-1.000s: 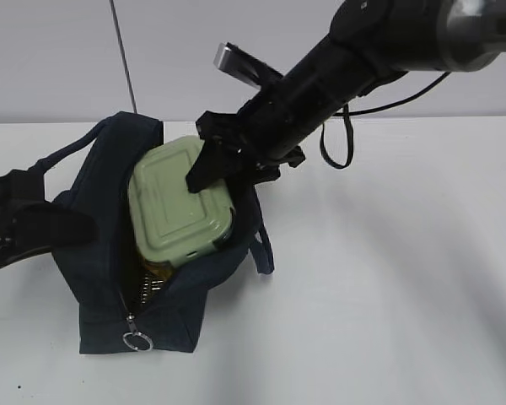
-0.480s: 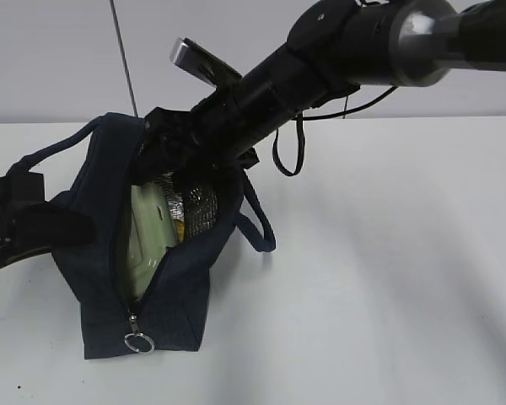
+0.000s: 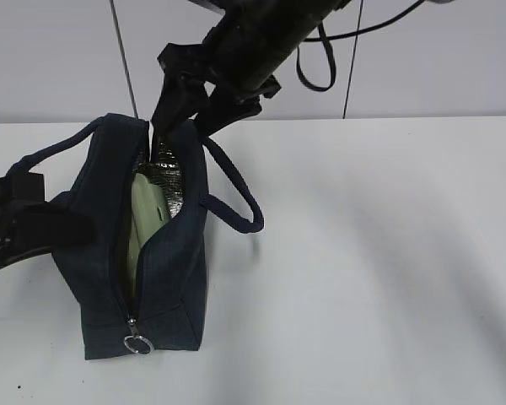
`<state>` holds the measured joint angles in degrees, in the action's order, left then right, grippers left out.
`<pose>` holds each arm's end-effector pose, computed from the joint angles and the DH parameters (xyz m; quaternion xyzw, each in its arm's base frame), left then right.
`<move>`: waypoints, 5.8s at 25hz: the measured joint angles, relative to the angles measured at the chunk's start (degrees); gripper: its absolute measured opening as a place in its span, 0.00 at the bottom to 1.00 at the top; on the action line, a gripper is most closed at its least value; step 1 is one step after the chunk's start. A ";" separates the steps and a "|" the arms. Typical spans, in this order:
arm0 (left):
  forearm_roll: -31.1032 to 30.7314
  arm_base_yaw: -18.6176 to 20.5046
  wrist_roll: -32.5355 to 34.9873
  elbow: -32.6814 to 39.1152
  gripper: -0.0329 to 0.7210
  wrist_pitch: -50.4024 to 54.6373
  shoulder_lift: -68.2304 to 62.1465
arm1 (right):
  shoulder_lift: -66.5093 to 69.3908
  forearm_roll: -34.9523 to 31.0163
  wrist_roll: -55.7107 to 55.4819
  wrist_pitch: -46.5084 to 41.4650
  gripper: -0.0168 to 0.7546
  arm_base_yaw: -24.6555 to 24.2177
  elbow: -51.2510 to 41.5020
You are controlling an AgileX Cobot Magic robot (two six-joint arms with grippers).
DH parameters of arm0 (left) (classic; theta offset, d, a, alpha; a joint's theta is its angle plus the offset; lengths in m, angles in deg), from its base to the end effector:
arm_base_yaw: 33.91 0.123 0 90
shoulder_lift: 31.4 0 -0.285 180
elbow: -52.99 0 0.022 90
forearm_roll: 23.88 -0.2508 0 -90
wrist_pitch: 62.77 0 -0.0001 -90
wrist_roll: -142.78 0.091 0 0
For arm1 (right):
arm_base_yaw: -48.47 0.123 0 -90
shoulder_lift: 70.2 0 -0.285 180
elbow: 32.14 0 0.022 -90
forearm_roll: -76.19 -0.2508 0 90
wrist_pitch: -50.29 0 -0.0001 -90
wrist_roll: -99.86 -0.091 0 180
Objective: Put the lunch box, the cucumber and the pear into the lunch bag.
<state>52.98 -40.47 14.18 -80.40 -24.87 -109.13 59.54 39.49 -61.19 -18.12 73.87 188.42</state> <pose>0.2034 -0.0783 0.2272 0.0026 0.8833 -0.3726 0.2845 0.4002 0.2460 0.3004 -0.2989 0.8836 0.3195 0.1667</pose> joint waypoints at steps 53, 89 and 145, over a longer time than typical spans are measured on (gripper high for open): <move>8.31 -13.99 3.74 -14.53 0.02 -2.61 -11.57 | -8.90 35.61 -13.26 -4.53 0.03 0.88 -5.90; 5.71 -14.24 5.35 -14.95 0.61 2.56 -17.47 | -8.32 32.78 -1.86 -3.31 0.66 0.85 -10.27; -5.28 -18.17 12.99 -17.20 0.03 -2.52 -17.47 | -17.80 32.39 -7.64 -3.23 0.59 -3.78 -10.27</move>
<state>47.70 -58.64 27.17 -97.60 -27.39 -126.60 41.74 71.88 -68.83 -21.34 70.09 178.15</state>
